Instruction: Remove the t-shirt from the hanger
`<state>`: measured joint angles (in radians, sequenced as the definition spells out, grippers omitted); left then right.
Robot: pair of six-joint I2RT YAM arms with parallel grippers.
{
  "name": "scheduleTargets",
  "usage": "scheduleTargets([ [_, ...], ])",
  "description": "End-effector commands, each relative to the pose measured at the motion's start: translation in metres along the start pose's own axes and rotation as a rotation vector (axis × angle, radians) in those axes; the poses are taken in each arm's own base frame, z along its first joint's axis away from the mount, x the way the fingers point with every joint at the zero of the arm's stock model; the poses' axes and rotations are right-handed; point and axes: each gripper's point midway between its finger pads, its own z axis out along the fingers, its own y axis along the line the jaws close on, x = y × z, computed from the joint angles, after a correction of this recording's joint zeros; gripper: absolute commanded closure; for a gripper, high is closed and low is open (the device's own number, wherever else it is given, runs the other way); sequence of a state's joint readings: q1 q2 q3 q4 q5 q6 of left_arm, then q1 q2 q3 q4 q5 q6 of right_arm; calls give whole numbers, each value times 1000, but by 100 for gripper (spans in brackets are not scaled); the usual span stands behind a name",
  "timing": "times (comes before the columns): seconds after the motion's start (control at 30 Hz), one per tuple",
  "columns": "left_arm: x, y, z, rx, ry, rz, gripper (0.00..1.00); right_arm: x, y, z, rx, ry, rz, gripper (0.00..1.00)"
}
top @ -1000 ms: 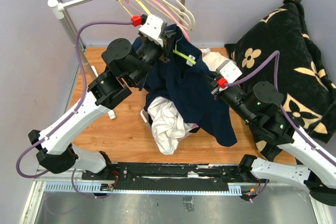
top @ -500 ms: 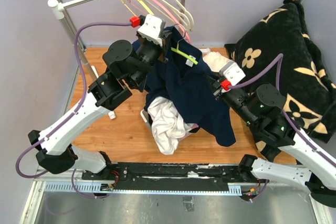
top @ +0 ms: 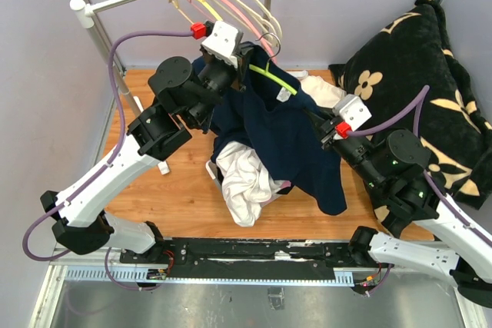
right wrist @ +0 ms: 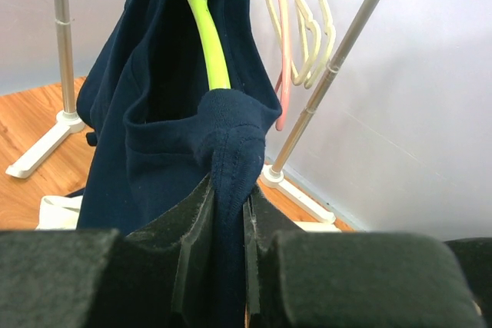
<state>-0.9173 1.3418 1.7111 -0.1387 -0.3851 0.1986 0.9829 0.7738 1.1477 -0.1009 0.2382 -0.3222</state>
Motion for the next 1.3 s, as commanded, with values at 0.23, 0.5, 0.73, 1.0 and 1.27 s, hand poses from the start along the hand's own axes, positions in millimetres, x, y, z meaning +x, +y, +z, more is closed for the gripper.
scheduleTargets([
  [0.23, -9, -72, -3, 351, -4, -9, 99, -24, -5, 15, 56, -111, 44, 99],
  [0.5, 9, -75, -5, 345, 45, -4, 99, -25, -7, 15, 75, -135, 57, 99],
  [0.73, 21, -78, -9, 361, 83, -4, 100, -26, -10, 13, 91, -154, 65, 99],
  [1.0, 13, -71, -24, 359, 60, -29, 93, -24, -13, 13, 117, -152, 66, 99],
  [1.27, 8, -78, -35, 416, 49, -57, 72, -26, -14, 12, 121, -167, 72, 99],
])
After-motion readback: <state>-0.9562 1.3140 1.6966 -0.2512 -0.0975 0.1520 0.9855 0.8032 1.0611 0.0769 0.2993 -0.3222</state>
